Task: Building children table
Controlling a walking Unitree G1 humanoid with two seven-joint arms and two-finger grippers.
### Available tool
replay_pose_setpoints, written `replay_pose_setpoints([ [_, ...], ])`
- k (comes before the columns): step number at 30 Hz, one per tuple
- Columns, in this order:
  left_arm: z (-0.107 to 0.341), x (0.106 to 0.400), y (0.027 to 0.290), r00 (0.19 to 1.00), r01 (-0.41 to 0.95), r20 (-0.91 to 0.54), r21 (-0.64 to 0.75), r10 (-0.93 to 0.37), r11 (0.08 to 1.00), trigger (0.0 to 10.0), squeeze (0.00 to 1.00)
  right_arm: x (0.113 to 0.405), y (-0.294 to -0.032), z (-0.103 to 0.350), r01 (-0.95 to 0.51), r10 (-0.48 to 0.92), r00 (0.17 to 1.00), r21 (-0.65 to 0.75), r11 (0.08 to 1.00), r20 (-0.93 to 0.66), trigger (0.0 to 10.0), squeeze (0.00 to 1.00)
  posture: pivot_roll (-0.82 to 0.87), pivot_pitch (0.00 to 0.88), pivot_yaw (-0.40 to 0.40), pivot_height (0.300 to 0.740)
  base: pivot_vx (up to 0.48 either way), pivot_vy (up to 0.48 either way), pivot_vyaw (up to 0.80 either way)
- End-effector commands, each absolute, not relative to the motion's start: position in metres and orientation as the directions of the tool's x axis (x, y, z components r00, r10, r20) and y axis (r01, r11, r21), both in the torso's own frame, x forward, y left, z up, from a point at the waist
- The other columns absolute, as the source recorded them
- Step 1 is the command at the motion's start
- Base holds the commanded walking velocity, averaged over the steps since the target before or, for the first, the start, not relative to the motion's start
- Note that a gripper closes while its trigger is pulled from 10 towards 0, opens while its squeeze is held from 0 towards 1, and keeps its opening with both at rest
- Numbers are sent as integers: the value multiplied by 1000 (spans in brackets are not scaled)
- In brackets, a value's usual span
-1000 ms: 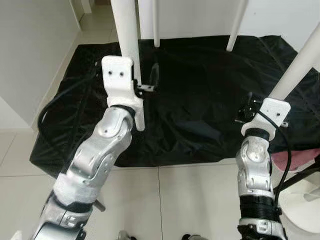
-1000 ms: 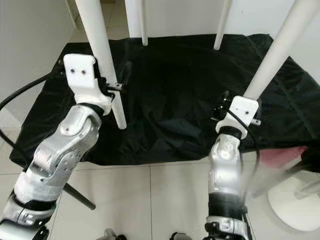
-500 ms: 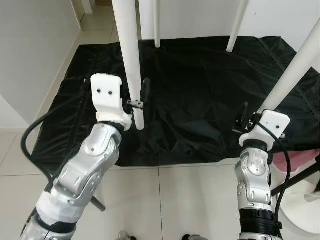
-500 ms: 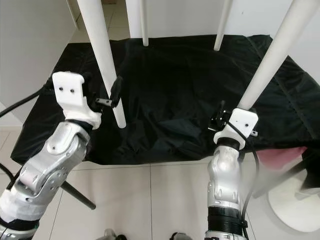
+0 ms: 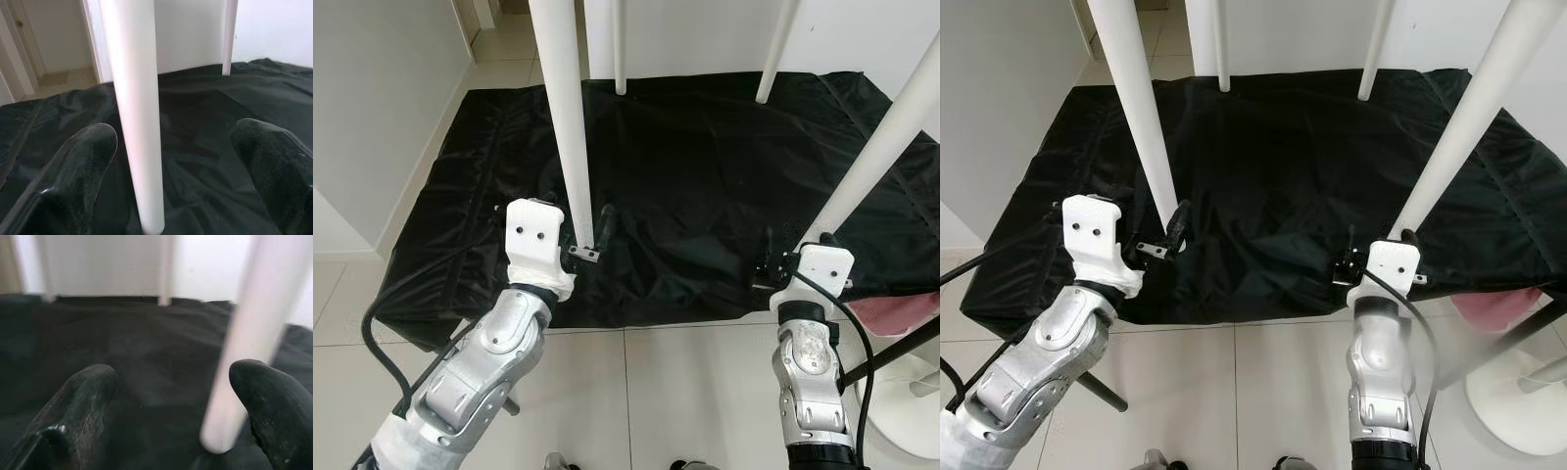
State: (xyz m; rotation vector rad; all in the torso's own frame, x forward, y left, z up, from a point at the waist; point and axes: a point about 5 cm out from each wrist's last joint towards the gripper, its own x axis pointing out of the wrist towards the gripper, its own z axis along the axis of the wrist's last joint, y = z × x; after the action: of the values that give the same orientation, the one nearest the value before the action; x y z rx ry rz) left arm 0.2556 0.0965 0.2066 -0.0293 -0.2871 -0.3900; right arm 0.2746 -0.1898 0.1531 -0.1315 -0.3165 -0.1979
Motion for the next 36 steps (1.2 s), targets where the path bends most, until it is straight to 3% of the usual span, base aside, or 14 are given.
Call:
replay_pose_setpoints([
  [1, 199, 243, 82, 680, 681, 230, 156, -696, 716, 10000, 0, 272, -183, 149, 146, -108, 943, -100, 984, 315, 10000, 0, -23, 101, 54, 740, 0, 0, 0],
  [10, 175, 232, 91, 671, 705, 160, 166, -724, 689, 10000, 0, 263, -160, 129, -128, 152, 961, -115, 985, 229, 10000, 0, -12, 96, 51, 740, 0, 0, 0],
  [12, 159, 226, 96, 657, 730, 102, 159, -747, 664, 10000, 0, 256, -153, 119, -255, 280, 943, -149, 955, 181, 10000, 0, -14, 100, 52, 740, 0, 0, 0],
  [14, 159, 226, 96, 657, 730, 102, 159, -747, 664, 10000, 0, 256, -153, 119, -255, 280, 943, -149, 955, 181, 10000, 0, -14, 100, 52, 740, 0, 0, 0],
  [21, 113, 207, 110, 570, 818, -97, 165, -816, 552, 10000, 0, 236, -153, 87, -527, 533, 846, -171, 832, -12, 10000, 0, -12, 90, 47, 740, 0, 0, 0],
  [33, 98, 198, 119, 549, 835, -154, 147, -822, 530, 10000, 0, 219, -154, 66, -652, 639, 758, -161, 741, -129, 10000, 0, -5, 85, 46, 740, 0, 0, 0],
  [36, 79, 194, 127, 518, 855, -234, 169, -822, 491, 10000, 0, 213, -161, 44, -670, 638, 738, -123, 732, -220, 10000, 0, -4, 81, 49, 740, 0, 0, 0],
])
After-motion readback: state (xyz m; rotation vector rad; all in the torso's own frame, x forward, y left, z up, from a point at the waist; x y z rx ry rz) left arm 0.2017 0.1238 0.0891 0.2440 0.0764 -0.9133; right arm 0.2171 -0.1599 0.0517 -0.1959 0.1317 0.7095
